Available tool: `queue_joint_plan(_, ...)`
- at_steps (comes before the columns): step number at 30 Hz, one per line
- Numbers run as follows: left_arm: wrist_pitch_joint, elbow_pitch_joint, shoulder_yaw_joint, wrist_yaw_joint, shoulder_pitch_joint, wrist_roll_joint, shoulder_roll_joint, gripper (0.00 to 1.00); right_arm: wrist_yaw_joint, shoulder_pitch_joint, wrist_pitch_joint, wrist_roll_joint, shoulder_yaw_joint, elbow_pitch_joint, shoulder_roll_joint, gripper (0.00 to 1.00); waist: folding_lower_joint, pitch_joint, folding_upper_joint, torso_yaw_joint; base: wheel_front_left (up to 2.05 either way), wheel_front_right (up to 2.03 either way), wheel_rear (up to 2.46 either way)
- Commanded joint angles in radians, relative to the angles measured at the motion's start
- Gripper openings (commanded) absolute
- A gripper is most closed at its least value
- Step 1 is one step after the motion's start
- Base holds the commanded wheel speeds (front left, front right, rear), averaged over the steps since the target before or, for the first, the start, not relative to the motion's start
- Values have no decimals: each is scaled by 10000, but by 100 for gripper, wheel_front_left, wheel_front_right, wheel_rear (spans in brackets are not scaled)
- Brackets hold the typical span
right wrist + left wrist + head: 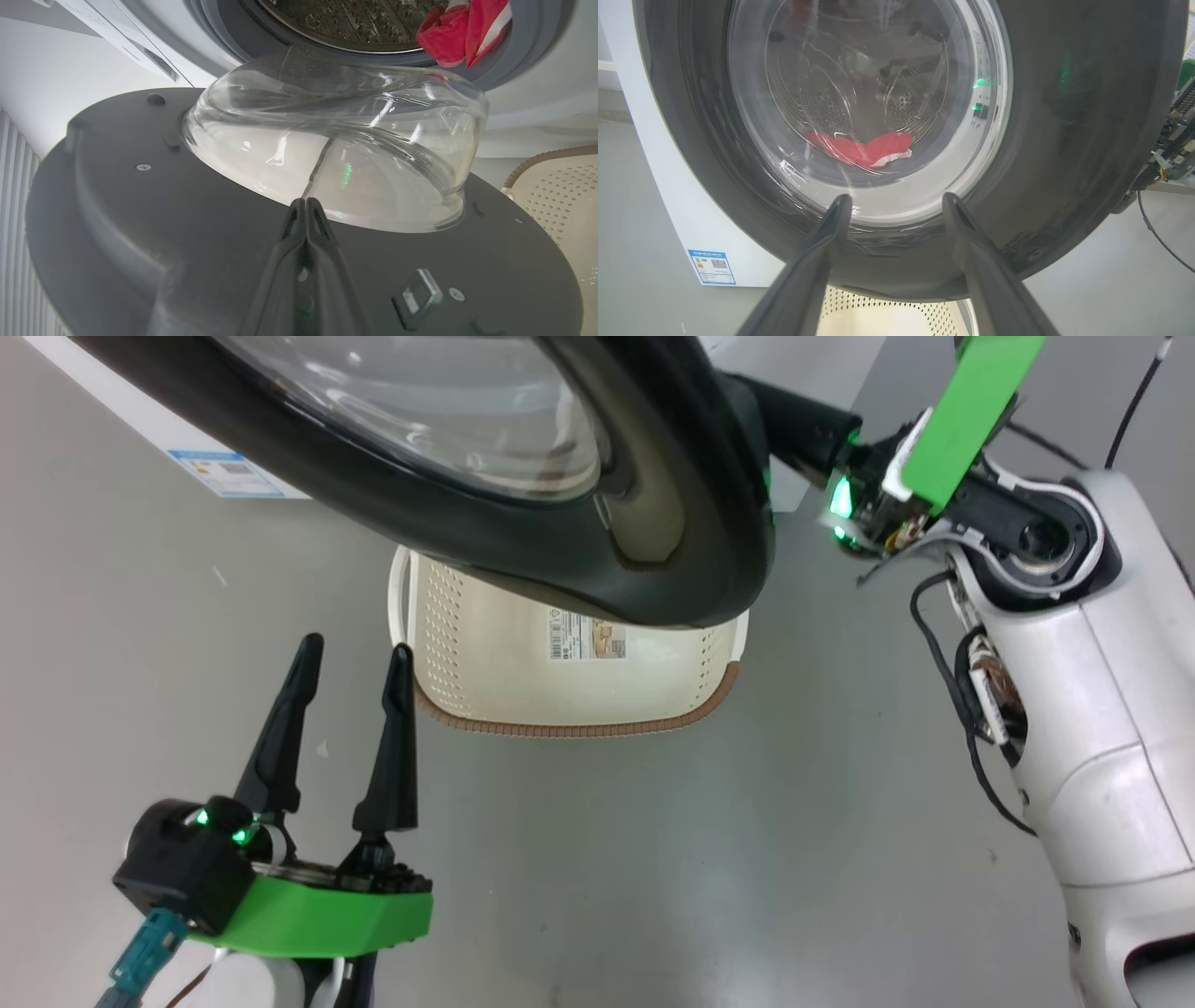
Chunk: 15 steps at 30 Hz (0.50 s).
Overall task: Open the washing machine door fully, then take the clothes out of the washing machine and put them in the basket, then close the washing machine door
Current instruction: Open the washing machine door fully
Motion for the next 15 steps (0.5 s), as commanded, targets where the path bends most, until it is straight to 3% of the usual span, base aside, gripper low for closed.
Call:
queue_joint_plan(1, -78, -184, 356, 32, -30, 42, 111, 100, 63, 384, 26, 87, 127, -387, 143, 0, 0, -120, 0, 3, 0, 0, 0)
queue_joint_plan(15, -78, 97, 427, 162, 254, -136, 110, 100, 63, 1860, -191, 468, 508, -745, -26, 0, 0, -1166, 0, 184, 0, 0, 0)
